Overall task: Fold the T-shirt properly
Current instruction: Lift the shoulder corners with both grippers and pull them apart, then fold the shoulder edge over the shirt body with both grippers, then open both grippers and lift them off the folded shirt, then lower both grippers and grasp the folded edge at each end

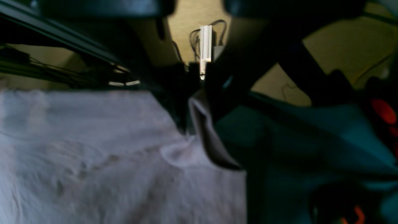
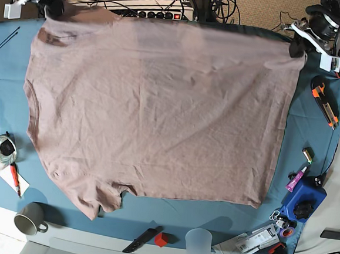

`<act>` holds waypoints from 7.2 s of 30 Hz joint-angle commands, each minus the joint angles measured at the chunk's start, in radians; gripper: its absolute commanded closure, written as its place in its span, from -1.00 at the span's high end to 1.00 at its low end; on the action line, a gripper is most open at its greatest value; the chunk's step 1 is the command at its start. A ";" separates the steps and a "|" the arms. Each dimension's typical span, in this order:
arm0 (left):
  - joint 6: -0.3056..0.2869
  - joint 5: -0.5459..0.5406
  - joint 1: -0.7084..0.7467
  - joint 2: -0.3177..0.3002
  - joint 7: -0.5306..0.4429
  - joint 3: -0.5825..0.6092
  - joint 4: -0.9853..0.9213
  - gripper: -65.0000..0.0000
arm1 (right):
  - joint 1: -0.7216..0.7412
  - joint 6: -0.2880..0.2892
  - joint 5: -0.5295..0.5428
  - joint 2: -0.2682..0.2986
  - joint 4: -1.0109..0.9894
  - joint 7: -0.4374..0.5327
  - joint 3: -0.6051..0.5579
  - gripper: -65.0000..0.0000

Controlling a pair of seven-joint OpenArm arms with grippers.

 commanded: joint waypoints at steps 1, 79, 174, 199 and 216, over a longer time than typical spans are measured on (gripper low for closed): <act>0.012 0.008 -0.002 -0.008 -0.016 -0.007 0.014 -1.00 | 0.003 0.001 0.009 0.015 0.027 0.014 0.011 -1.00; 0.090 0.429 -0.620 -0.202 -0.234 0.448 -0.438 -1.00 | 0.710 -0.065 -0.848 0.190 -0.316 0.426 -0.339 -1.00; 0.026 0.092 -0.801 -0.280 0.180 0.211 -0.684 -0.09 | 0.879 -0.091 -0.709 0.248 -0.357 0.173 -0.203 -0.42; -0.038 0.020 -0.778 -0.274 0.211 0.212 -0.655 -0.09 | 0.747 -0.088 -0.719 0.242 -0.384 0.208 -0.052 -0.42; -0.039 0.021 -0.675 -0.316 0.216 0.208 -0.497 -0.10 | 0.747 -0.136 -0.761 0.245 -0.375 0.209 -0.009 -0.42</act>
